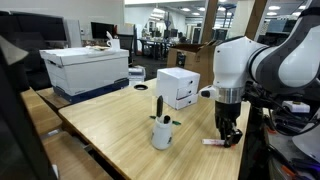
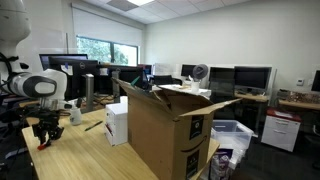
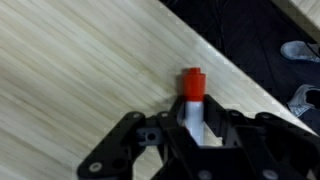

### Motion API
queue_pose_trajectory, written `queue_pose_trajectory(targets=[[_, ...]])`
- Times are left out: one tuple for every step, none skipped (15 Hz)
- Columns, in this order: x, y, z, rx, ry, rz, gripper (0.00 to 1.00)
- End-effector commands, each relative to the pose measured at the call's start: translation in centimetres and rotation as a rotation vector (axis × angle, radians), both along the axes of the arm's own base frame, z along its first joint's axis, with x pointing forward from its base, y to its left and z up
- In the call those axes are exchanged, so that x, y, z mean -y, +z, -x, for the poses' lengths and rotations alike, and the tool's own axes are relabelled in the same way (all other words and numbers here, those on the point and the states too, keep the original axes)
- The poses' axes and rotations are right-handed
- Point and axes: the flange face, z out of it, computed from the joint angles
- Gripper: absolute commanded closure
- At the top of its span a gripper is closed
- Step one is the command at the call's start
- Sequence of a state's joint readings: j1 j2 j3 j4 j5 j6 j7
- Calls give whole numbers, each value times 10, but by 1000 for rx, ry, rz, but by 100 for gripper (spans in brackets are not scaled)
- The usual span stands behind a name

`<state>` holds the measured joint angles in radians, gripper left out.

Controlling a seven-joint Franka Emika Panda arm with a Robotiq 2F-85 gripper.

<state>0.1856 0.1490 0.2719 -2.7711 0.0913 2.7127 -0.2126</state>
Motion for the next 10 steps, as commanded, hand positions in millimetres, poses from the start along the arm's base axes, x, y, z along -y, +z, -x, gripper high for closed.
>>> queue_pose_trajectory(targets=[[-6,0,4,6,-39,-18,91],[-11,1,5,5,-50,-25,91],[-13,2,4,5,-58,-34,91],[-18,4,3,7,-67,-43,91],[-23,6,3,7,-72,-50,91],[-28,7,2,10,-73,-56,91],[-33,8,1,11,-71,-59,91],[-37,9,0,8,-66,-58,91],[-40,10,0,11,-63,-62,91],[-45,11,-2,15,-57,-64,91]])
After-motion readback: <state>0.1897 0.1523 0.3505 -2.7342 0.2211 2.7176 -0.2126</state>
